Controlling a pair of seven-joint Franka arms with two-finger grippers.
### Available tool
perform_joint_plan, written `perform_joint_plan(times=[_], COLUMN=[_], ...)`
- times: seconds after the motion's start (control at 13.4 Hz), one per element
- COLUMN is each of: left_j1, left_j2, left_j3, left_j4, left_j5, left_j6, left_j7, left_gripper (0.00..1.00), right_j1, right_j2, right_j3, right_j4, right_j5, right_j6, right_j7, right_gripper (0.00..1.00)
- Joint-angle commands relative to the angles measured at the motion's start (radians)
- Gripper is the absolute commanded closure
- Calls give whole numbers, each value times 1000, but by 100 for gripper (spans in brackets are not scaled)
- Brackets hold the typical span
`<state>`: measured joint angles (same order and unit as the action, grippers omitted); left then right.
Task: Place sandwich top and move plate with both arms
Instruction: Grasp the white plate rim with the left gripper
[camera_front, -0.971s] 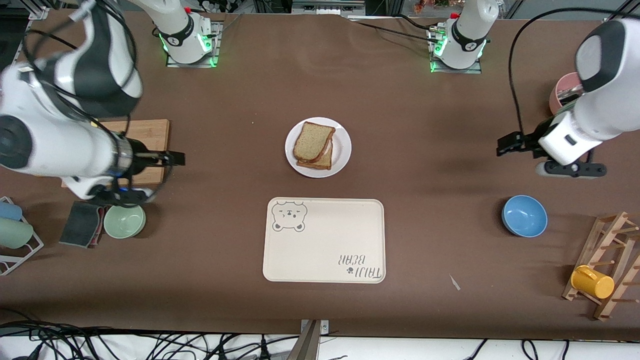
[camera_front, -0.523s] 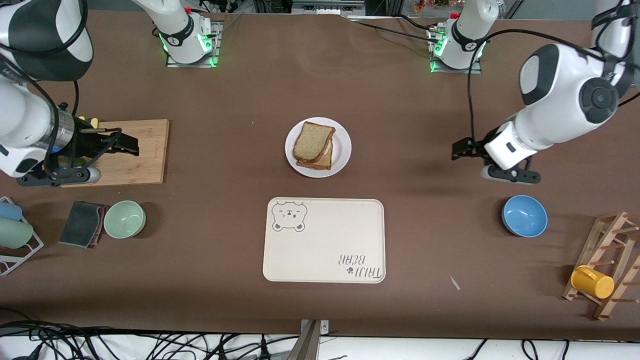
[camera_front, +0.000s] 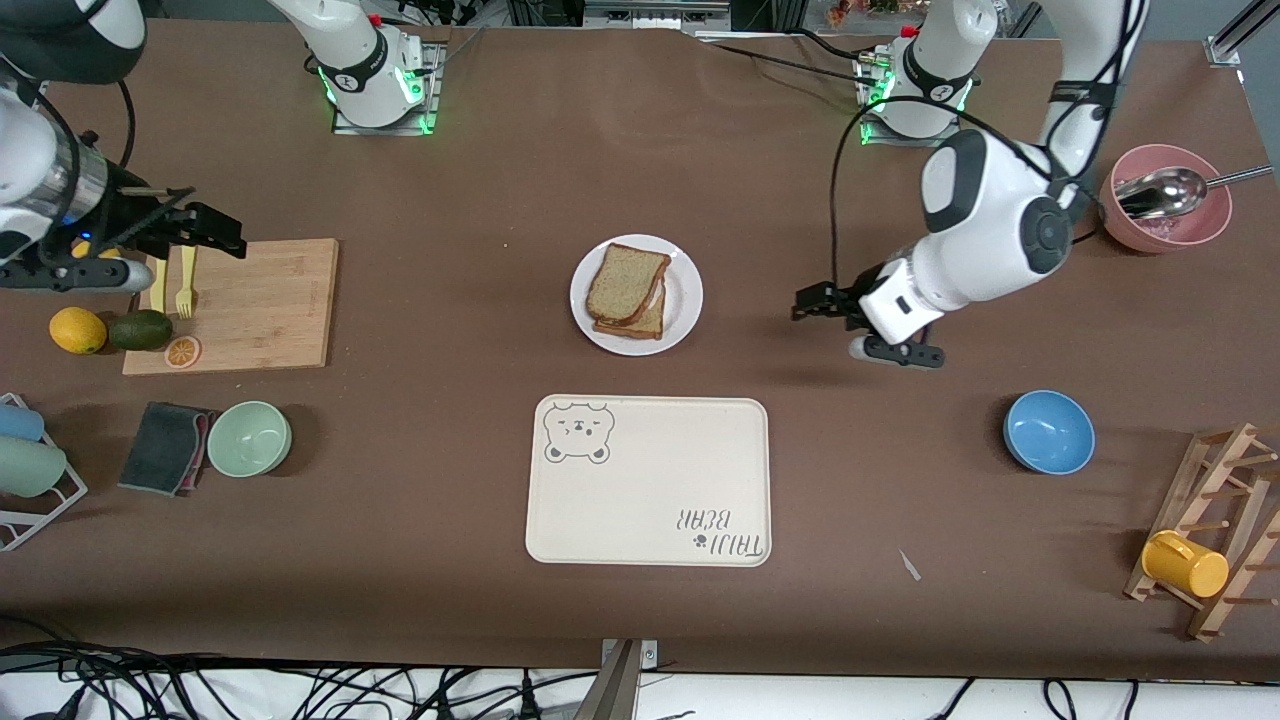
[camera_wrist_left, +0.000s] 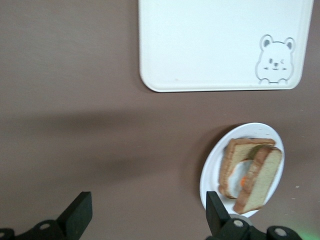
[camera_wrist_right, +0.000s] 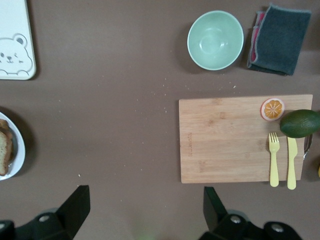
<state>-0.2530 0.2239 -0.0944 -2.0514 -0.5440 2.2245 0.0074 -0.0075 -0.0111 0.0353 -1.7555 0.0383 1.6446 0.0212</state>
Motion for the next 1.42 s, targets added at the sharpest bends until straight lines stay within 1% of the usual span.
perform_joint_plan(times=[0.0, 0.15, 0.22, 0.37, 0.45, 0.52, 0.67, 0.97, 1.05, 1.34], left_j1=[-40, -67, -74, -77, -89, -98, -126, -167, -170, -173], left_j2=[50, 101, 127, 159, 169, 181, 209, 288, 296, 314], left_j3=[2, -1, -1, -2, -1, -1, -2, -1, 1, 1], left_j4=[-4, -4, -4, -6, -18, -19, -19, -18, -18, -19], left_j5=[-105, -180, -257, -475, -541, -585, -635, -844, -870, -872], left_j6=[50, 84, 90, 89, 89, 89, 89, 90, 92, 92], left_j7=[13, 70, 150, 312, 368, 402, 457, 636, 663, 675], left_gripper=[0, 0, 0, 0, 0, 0, 0, 0, 0, 0], right_j1=[-26, -29, -28, -28, -26, -23, -20, -26, -26, -28], right_j2=[-20, -10, -9, 13, 13, 13, 20, 23, 22, 23], right_j3=[12, 11, 11, 12, 12, 15, 18, 12, 12, 11], right_j4=[28, 76, 93, 132, 137, 137, 145, 143, 145, 143], right_j5=[12, -20, -29, -26, -21, -15, -21, -18, -29, -26], right_j6=[1, -17, -34, -104, -130, -120, -115, -108, -108, -106], right_j7=[-17, -20, -23, -26, -23, -18, -17, -12, -11, -18], right_gripper=[0, 0, 0, 0, 0, 0, 0, 0, 0, 0])
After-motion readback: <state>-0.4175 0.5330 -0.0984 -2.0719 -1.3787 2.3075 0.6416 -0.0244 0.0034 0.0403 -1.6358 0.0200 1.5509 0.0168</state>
